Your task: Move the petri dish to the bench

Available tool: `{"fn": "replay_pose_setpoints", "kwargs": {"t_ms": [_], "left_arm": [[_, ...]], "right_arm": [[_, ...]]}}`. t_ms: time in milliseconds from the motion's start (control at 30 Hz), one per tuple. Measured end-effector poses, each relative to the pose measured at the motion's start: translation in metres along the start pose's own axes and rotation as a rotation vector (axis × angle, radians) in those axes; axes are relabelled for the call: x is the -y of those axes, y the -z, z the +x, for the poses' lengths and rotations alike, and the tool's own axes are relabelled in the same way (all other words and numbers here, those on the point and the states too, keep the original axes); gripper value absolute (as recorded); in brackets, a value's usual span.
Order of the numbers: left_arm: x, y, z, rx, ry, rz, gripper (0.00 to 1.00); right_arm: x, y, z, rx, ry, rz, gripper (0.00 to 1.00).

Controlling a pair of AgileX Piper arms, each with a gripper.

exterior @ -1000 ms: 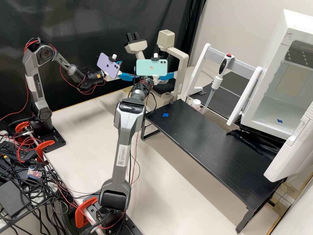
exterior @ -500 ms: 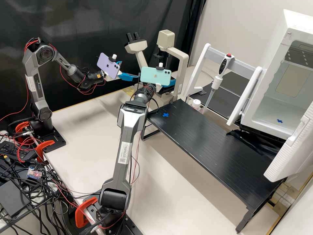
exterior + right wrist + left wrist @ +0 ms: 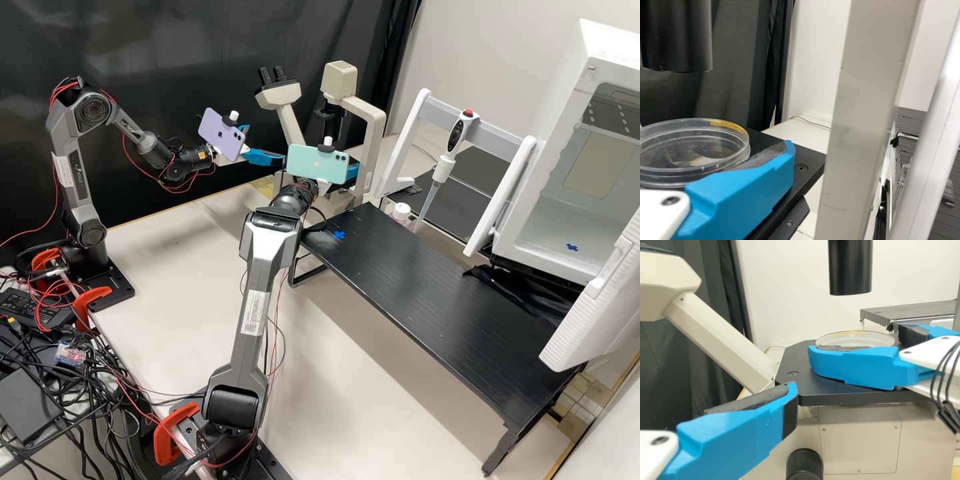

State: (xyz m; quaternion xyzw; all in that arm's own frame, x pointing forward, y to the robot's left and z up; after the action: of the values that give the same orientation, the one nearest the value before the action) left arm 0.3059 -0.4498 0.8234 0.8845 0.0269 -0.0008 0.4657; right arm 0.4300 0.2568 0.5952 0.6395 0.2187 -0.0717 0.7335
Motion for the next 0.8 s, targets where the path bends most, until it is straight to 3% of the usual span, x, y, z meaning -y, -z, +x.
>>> {"fn": "replay_pose_setpoints", "kwargs": {"t_ms": [333, 800], "left_arm": [[0.000, 0.000, 0.000, 0.000, 0.000, 0.000, 1.00], [0.000, 0.000, 0.000, 0.000, 0.000, 0.000, 1.00]], "right_arm": [[0.002, 0.000, -0.001, -0.028, 0.010, 0.030, 0.00], [0.003, -0.001, -0.013, -0.092, 0.054, 0.037, 0.00]]}}
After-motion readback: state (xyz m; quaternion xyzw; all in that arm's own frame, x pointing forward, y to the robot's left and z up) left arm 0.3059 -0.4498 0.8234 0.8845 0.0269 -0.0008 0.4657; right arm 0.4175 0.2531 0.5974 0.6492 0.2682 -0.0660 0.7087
